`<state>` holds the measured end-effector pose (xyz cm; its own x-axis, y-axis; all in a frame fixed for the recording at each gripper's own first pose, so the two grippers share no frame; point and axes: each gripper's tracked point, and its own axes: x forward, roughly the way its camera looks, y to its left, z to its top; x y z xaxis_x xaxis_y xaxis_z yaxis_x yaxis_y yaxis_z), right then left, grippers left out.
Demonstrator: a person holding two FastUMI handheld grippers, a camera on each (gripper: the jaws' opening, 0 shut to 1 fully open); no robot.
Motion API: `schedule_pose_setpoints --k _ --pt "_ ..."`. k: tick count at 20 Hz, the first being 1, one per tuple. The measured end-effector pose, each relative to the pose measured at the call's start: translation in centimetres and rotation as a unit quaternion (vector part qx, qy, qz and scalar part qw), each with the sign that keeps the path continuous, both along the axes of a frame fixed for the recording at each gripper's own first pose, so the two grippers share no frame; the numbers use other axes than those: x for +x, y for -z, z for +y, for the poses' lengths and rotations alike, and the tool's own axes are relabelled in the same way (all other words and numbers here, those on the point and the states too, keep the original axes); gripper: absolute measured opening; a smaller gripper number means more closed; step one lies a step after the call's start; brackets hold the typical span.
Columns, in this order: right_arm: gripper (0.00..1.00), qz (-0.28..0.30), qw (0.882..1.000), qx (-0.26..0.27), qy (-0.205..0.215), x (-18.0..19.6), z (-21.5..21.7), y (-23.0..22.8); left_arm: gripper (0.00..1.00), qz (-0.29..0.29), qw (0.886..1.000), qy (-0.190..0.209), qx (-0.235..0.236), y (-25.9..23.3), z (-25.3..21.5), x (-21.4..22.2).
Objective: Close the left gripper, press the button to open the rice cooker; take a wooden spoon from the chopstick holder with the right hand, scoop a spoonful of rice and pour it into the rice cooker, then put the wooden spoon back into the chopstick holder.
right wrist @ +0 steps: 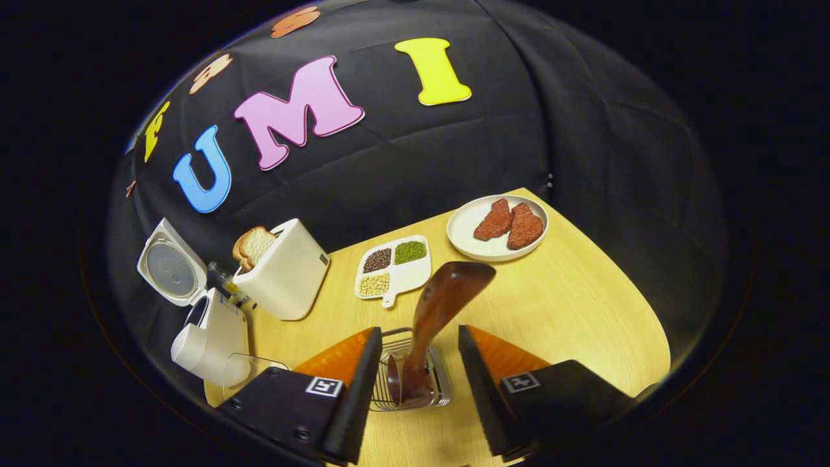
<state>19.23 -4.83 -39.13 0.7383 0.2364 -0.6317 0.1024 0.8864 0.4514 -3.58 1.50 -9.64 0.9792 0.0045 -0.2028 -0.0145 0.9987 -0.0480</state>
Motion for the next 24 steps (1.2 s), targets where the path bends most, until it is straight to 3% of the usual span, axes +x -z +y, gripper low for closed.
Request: schedule_pose_setpoints --k 2,3,4,5,7,8,9,14,24 --pt "0.93 0.000 1.000 -0.006 0.013 -0.9 -0.6 -0.6 0.96 -0.006 1.000 0.006 0.002 -0.2 0.4 0.2" --pt "0.96 -0.001 1.000 -0.008 0.020 -1.4 -0.9 -1.0 0.96 -0.007 1.000 0.009 0.002 -0.3 0.6 0.3" --pt "0.90 -0.001 1.000 -0.009 0.028 -2.3 -0.9 -1.6 0.95 -0.008 1.000 0.011 -0.001 -0.3 0.9 0.4" --pt "0.99 -0.003 0.999 -0.007 0.039 -2.8 -1.2 -2.3 0.95 -0.010 1.000 0.014 -0.005 -0.4 1.1 0.4" --pt "0.98 -0.012 0.998 -0.007 0.056 -4.0 -1.7 -4.0 0.95 -0.014 1.000 0.018 -0.011 -0.6 1.5 0.6" --pt "0.92 -0.019 0.998 -0.013 0.061 -4.6 -2.1 -4.8 0.95 -0.017 1.000 0.020 -0.012 -0.7 1.8 0.7" --pt "0.98 -0.025 0.997 -0.019 0.065 -5.2 -2.6 -5.6 0.95 -0.021 0.999 0.022 -0.013 -1.0 2.1 1.0" --pt "0.98 -0.082 0.993 -0.059 0.065 -8.2 -3.4 -11.2 0.95 -0.054 0.998 0.027 -0.017 -3.5 3.2 3.1" --pt "0.98 -0.211 0.968 -0.109 0.076 -11.5 -2.8 -24.3 0.95 -0.155 0.987 0.040 -0.029 -13.8 1.9 11.6"
